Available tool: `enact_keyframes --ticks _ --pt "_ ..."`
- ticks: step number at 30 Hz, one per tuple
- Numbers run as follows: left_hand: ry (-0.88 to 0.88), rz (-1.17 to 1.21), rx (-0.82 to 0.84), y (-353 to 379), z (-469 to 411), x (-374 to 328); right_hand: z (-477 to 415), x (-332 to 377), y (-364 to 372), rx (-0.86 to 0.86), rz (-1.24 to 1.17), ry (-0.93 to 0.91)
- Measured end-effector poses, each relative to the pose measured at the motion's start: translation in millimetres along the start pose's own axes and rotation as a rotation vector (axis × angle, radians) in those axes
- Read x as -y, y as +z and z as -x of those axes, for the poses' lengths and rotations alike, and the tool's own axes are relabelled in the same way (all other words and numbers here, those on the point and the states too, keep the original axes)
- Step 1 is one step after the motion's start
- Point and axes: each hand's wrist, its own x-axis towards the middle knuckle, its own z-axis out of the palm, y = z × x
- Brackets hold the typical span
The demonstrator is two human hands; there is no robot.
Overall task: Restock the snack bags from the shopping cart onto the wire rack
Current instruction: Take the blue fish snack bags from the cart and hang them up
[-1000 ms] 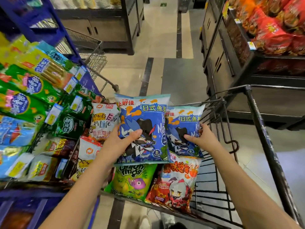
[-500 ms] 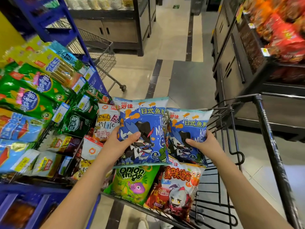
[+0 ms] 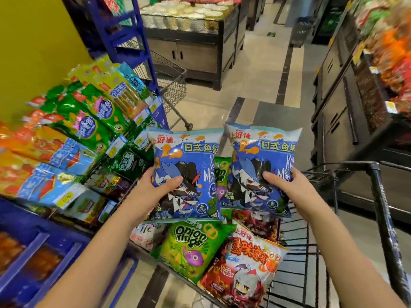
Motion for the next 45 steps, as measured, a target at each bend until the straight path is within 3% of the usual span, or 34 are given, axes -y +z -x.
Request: enact_keyframes --ticks 10,18,23,30,39,45 --pt "0.005 0.147 -0.320 -86 84 42 -31 9 113 0.399 0.029 0.032" --pt "0.017 0.255 -0.602 -145 201 93 26 21 218 0.599 0.143 -0.038" --pt "0.039 0.284 -0.756 -183 299 134 107 30 289 0.700 0.183 -0.094" --pt "0.025 0.374 -1.005 -219 470 206 234 -3 391 0.970 0.344 -0.077" --pt "0.012 0.538 -1.322 -212 688 292 414 -72 506 1.291 0.434 -0.129" --pt "0.055 0.571 -1.567 -197 807 322 538 -99 576 1.625 0.406 -0.085"
